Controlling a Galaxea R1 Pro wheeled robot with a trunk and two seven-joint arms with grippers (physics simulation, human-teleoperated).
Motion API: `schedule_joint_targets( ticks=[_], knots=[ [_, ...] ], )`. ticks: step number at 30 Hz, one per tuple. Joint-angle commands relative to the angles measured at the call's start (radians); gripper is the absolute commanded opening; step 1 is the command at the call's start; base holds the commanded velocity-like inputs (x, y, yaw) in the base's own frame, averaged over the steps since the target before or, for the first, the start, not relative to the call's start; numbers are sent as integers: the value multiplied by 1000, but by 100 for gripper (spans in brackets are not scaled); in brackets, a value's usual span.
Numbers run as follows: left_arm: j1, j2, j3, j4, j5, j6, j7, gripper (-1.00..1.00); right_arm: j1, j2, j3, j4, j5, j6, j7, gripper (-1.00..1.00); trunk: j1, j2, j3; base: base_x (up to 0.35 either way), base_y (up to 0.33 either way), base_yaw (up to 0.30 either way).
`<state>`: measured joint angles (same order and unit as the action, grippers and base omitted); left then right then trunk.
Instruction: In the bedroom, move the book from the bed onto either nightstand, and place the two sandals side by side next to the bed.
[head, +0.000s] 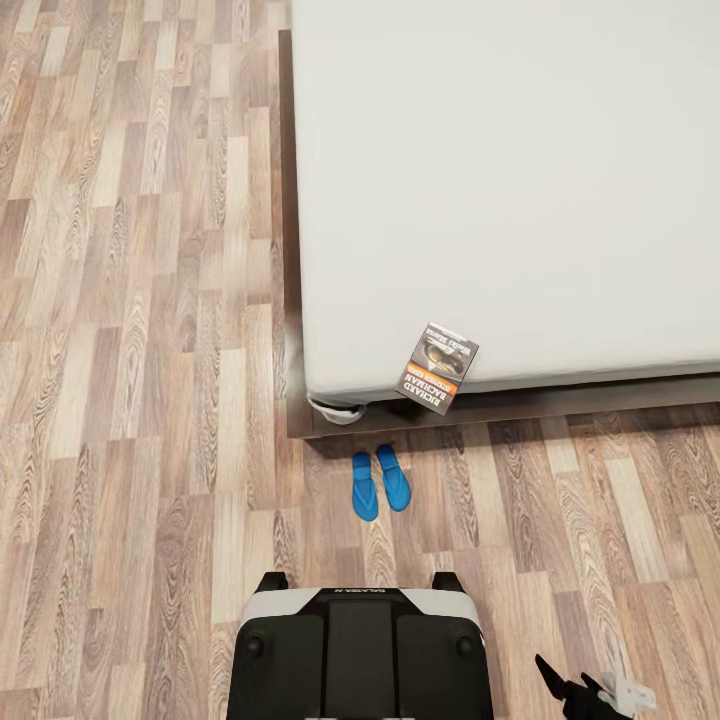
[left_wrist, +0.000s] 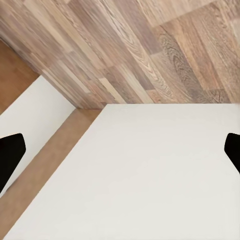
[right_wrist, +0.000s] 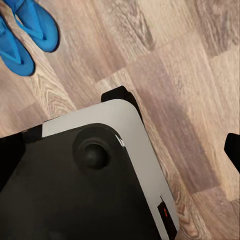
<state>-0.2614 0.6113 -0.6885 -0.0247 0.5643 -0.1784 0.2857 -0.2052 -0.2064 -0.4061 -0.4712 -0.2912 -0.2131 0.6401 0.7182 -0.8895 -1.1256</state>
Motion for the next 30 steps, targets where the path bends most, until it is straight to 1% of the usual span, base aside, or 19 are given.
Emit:
schedule_joint_targets(
  ticks=[1,6,11,17,21,30],
  knots=[
    [0,0,-8,-1,9,-1,3,100,-1,0,-3,1,-7,1,9,100,0,-1,0,0,0,0],
    [4,-9,-9,-1,8,1,1,100,-25,-1,-1,-34,-7,6,113,100,0,-1,0,0,0,0],
    [5,-20,-9,-1,9,15,1,100,-34,3,-1,-48,-9,8,152,100,0,-1,0,0,0,0],
    [6,-27,-9,-1,9,31,1,100,-38,3,-1,-56,-13,11,165,100,0,-1,0,0,0,0],
    [6,-30,-8,-1,9,39,1,100,-48,-4,-2,-59,-16,16,169,100,0,-1,0,0,0,0],
    [7,-31,-8,0,9,43,1,100,-63,-4,-9,-60,-18,19,178,100,0,-1,0,0,0,0]
  ],
)
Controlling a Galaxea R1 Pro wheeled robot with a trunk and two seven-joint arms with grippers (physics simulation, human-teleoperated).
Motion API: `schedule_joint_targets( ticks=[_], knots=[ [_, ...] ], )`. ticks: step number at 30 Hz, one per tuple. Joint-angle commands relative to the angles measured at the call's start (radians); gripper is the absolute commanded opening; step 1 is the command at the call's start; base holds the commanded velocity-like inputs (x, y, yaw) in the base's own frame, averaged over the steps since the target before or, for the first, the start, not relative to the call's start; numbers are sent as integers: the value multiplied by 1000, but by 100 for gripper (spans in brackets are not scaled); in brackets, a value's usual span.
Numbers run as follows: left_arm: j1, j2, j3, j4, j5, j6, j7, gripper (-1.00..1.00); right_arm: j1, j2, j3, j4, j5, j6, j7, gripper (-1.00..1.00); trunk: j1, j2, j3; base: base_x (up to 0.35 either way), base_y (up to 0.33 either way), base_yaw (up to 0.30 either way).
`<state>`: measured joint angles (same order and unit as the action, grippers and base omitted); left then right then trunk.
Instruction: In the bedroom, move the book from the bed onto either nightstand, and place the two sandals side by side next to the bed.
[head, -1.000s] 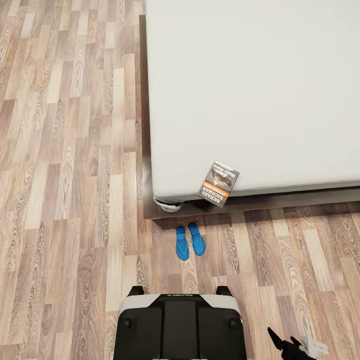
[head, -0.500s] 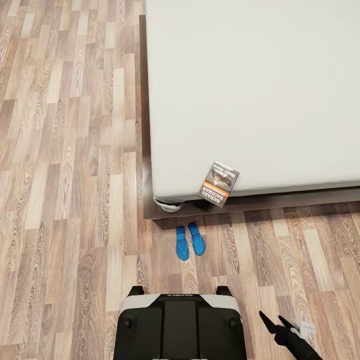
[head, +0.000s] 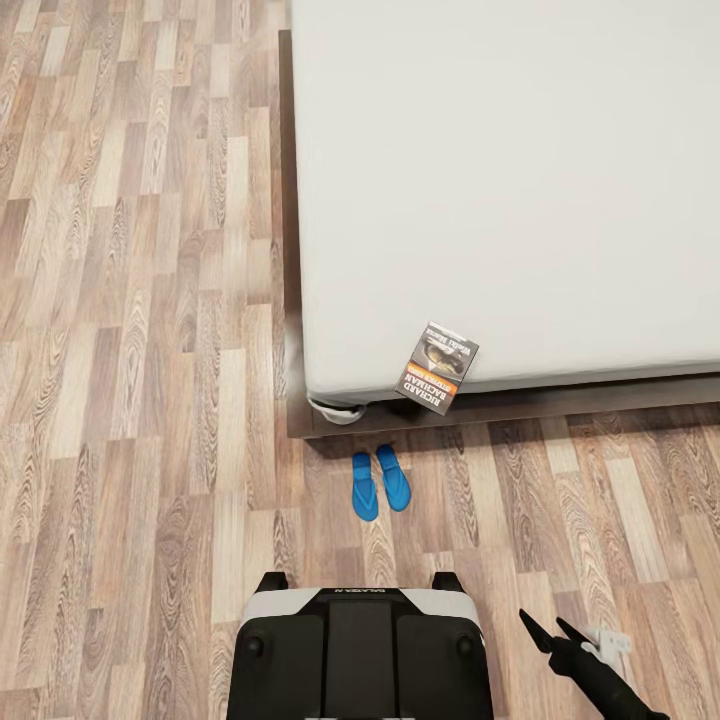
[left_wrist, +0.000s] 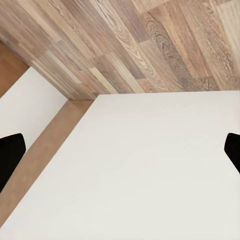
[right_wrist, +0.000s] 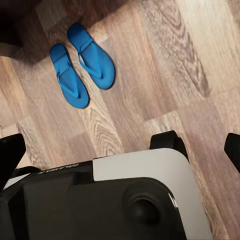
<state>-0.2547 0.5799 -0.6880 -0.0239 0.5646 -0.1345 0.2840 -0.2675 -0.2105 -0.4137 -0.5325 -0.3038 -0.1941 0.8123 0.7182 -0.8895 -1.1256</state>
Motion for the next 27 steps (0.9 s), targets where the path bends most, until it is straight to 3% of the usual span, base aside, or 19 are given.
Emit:
schedule_joint_targets(
  ticks=[1,6,15,27],
  knots=[
    [1,0,-8,-1,9,-1,3,100,-1,0,-2,1,-5,0,6,100,0,-1,0,0,0,0],
    [1,0,-8,-1,9,-1,3,100,-3,-1,-11,2,-8,2,7,100,0,-1,0,0,0,0],
    [3,0,-8,-1,9,-3,3,100,-5,-1,-69,-1,-6,2,9,100,0,-1,0,0,0,0],
    [4,0,-8,-1,9,-5,3,100,-5,6,-83,-17,-7,1,5,100,0,-1,0,0,0,0]
  ],
)
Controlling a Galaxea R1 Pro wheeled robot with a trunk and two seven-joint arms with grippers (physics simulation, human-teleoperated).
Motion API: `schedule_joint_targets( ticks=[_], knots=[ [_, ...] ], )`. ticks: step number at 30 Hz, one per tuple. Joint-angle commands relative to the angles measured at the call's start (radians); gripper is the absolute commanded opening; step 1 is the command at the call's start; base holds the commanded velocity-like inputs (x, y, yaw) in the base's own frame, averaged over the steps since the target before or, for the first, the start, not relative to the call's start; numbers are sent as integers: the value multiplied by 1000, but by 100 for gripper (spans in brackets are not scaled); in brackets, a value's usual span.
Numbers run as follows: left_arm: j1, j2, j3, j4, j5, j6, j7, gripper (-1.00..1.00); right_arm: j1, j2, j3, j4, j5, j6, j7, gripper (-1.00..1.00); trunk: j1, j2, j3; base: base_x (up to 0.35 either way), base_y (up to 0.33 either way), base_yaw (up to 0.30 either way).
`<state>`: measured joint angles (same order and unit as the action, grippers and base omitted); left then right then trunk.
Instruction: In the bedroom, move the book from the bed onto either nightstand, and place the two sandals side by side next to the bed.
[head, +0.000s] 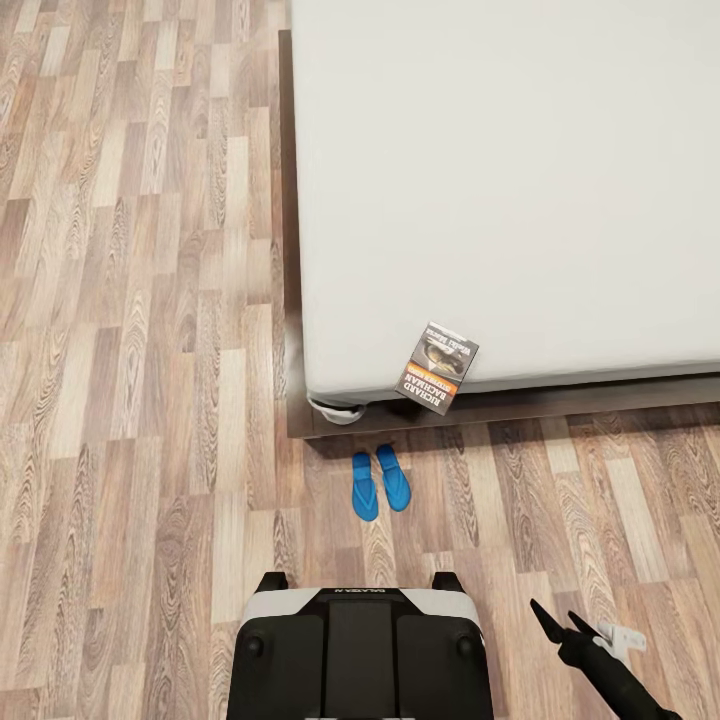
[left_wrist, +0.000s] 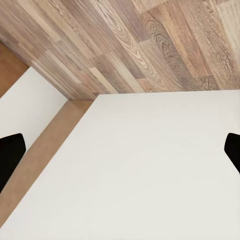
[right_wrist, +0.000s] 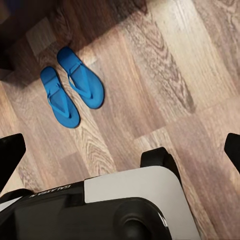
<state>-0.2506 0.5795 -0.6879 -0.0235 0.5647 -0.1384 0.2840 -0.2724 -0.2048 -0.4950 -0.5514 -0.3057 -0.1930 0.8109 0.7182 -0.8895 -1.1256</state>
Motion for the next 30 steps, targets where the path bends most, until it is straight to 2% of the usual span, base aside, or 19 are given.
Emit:
schedule_joint_targets(
  ticks=[1,11,12,13,14,15,16,22,26,30],
  knots=[
    [0,0,-9,-1,9,-1,3,100,-1,0,-2,1,-6,0,8,100,0,-1,0,0,0,0],
    [1,0,-9,-1,9,-2,3,100,-2,1,6,-3,-7,2,43,100,0,-1,0,0,0,0],
    [1,0,-9,-1,9,-2,3,100,-4,0,6,-3,-7,4,61,100,0,-1,0,0,0,0],
    [5,-1,-9,-1,9,-2,3,100,-11,-3,5,-3,-7,14,108,100,0,-1,0,0,0,0],
    [5,-1,-9,-1,9,-2,3,100,-11,-3,5,-3,-7,14,108,100,0,-1,0,0,0,0],
    [17,-1,-9,-2,9,-2,3,100,-20,-6,2,-3,-7,38,163,100,0,-1,0,0,0,0],
    [17,-1,-9,-2,9,-2,3,100,-20,-6,2,-3,-7,38,163,100,0,-1,0,0,0,0],
    [46,-7,-10,-2,10,-2,4,100,-48,-12,-22,-2,-14,148,314,100,0,-1,0,0,0,0],
    [53,-12,-9,-3,9,-2,3,100,-59,-15,-52,-2,-39,186,382,100,0,-1,0,0,0,0],
    [55,-13,-10,-3,9,-1,3,100,-72,-20,-62,-2,-51,199,413,100,0,-1,0,0,0,0]
  ],
)
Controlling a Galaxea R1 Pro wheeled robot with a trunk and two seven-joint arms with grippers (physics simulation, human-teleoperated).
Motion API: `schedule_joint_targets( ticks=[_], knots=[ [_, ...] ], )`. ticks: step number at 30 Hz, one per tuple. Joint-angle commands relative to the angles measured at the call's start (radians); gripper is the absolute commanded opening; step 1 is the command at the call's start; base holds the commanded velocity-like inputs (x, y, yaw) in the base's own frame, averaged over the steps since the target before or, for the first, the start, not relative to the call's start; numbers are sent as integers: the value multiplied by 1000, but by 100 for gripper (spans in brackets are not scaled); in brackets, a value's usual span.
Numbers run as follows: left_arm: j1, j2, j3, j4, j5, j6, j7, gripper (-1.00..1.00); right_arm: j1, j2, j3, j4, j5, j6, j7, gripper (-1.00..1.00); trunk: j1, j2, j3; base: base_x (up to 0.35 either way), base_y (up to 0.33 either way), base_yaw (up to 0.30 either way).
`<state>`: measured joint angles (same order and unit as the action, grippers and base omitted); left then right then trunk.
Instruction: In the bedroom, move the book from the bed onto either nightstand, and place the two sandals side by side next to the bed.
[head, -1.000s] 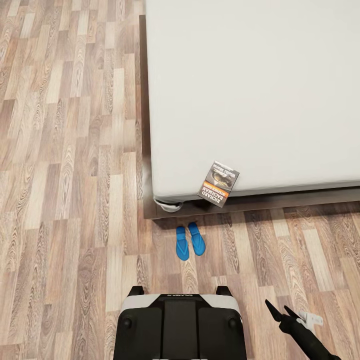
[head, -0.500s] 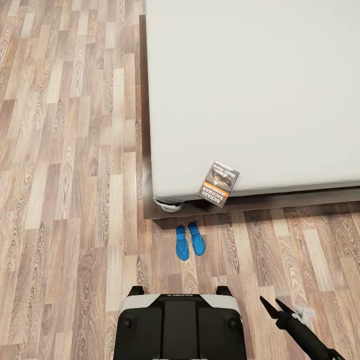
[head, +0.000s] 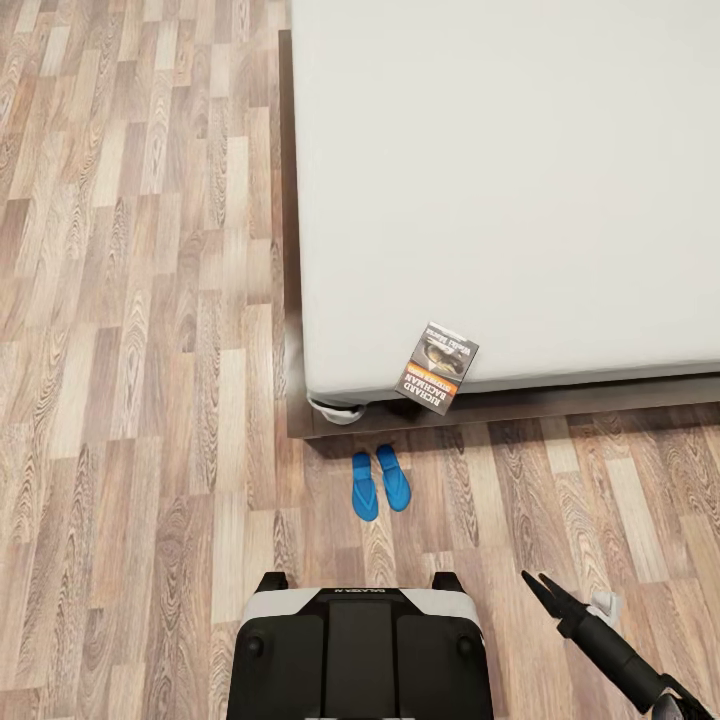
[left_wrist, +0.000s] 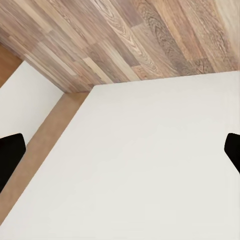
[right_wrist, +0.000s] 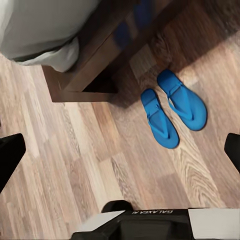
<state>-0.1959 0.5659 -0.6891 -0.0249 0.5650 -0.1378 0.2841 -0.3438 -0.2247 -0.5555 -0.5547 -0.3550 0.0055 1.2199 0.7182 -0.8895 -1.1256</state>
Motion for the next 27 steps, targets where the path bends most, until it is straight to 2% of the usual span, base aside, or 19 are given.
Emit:
schedule_joint_targets(
  ticks=[1,13,18,23,27],
  knots=[
    [1,0,-9,-1,9,-1,3,100,-6,-2,-4,1,-4,4,13,100,0,-1,0,0,0,0],
    [5,-1,-9,-1,8,-5,3,100,-43,-29,-17,2,-14,16,57,100,0,-1,0,0,0,0],
    [6,-1,-9,-1,8,-7,3,100,-58,-37,-19,2,-22,43,69,100,0,-1,0,0,0,0],
    [13,-1,-9,-1,8,-9,3,100,-68,-40,-20,3,-66,104,103,100,0,-1,0,0,0,0],
    [14,-1,-9,-1,9,-9,3,100,-71,-40,-19,6,-95,123,115,100,0,-1,0,0,0,0]
  ],
)
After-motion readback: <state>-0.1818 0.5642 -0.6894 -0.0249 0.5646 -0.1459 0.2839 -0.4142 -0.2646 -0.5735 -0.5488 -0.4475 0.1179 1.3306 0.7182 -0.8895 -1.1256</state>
